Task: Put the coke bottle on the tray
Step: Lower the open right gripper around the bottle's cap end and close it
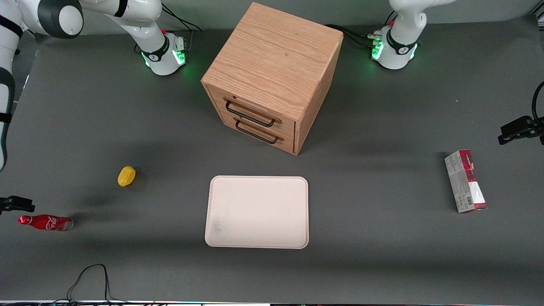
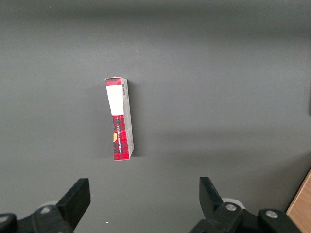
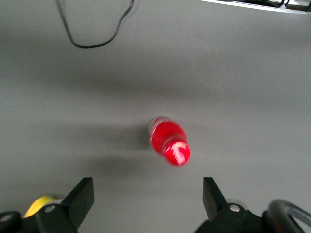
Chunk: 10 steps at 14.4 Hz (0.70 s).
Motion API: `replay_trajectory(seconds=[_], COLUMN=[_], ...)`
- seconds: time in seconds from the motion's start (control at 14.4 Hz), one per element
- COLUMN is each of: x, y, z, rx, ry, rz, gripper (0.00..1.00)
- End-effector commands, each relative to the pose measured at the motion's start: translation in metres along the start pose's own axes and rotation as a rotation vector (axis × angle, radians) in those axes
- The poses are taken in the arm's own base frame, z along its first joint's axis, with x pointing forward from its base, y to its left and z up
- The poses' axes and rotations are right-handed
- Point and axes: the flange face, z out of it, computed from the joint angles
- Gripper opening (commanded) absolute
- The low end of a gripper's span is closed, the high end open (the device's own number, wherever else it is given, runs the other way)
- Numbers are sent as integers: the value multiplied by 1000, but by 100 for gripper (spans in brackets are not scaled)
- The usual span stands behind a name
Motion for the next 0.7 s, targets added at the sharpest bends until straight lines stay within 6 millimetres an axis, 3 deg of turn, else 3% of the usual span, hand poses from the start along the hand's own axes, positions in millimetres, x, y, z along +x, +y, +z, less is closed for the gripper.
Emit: replay_trajectory(seconds=[0.0,0.42,0.63], x=[3,-7,-8], y=[18,30,32], z=[28,60,66], rx=[50,59,54], ry=[54,31,35], rz=[-22,-36,-37], gripper=[99,99,91])
